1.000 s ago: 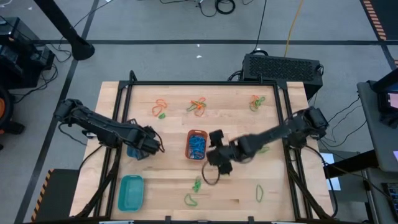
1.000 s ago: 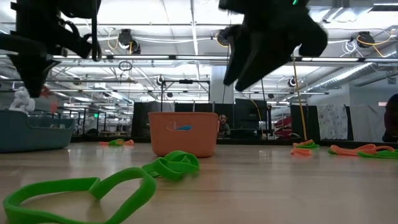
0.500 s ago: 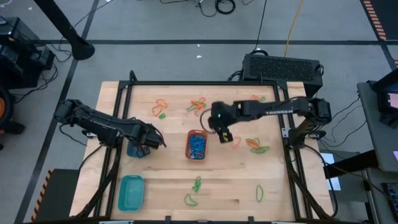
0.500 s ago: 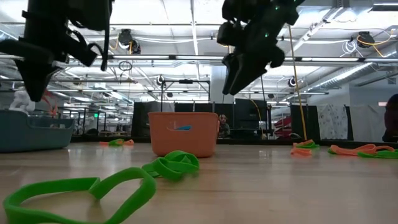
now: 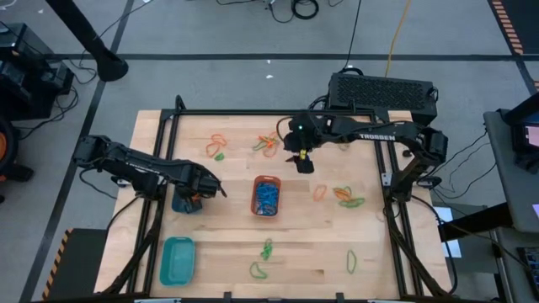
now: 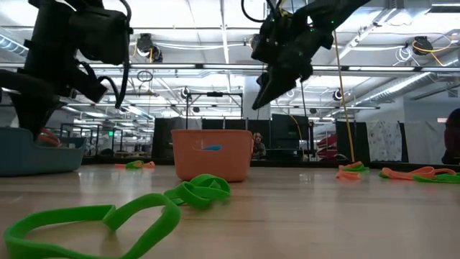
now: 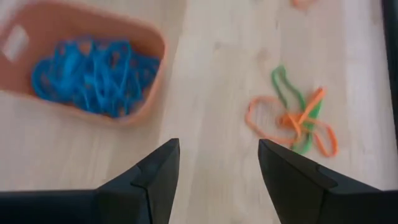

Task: Sort rubber bands into baskets
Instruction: Put the orange rubber band into the blue bin

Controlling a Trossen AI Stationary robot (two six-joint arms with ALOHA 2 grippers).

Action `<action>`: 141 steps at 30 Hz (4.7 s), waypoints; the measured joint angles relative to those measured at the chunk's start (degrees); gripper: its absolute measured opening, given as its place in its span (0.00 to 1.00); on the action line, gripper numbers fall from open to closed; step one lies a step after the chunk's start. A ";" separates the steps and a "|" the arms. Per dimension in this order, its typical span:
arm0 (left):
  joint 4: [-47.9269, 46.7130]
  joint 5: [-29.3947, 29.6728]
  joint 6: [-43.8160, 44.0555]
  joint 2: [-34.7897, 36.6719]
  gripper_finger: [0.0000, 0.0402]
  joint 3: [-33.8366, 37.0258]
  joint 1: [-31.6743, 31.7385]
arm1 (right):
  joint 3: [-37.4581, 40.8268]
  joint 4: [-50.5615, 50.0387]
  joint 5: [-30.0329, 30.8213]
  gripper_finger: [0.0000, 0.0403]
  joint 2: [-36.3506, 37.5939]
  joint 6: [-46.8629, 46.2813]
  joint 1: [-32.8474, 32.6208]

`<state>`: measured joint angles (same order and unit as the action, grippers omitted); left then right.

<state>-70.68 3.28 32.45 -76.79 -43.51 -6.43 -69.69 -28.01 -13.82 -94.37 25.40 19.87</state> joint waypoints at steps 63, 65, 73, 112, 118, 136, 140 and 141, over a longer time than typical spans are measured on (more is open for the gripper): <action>110.62 -13.43 -37.22 20.17 0.44 29.93 23.05 | -0.11 9.71 -8.87 0.52 -7.60 -12.19 18.54; 110.35 -13.59 -36.95 19.54 0.44 30.31 22.60 | -0.28 12.55 -8.86 0.52 -10.14 -13.76 17.43; 110.98 -13.73 -39.41 18.14 0.44 30.64 23.17 | -3.68 16.05 -9.36 0.52 -16.41 -17.14 15.27; 112.97 -14.00 -38.89 18.14 0.44 30.58 23.29 | -7.69 14.29 8.32 0.48 -25.92 -15.51 8.55; 113.64 -14.02 -39.00 18.14 0.44 30.58 23.28 | -7.69 14.21 8.36 0.46 -25.92 -15.51 8.51; 112.05 -14.02 -38.99 18.14 0.44 30.58 23.29 | -7.67 16.36 9.34 0.02 -25.10 -15.06 9.36; 111.69 -14.81 -38.87 18.14 0.44 30.58 23.29 | -7.67 16.81 9.30 0.01 -22.65 -15.05 9.34; 111.69 -15.12 -38.85 18.14 0.44 30.58 23.29 | -7.67 16.67 9.25 0.01 -21.77 -14.94 9.34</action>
<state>41.01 -11.84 -6.39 -58.65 -12.93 16.86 -77.36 -11.34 -4.57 -116.14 10.46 29.21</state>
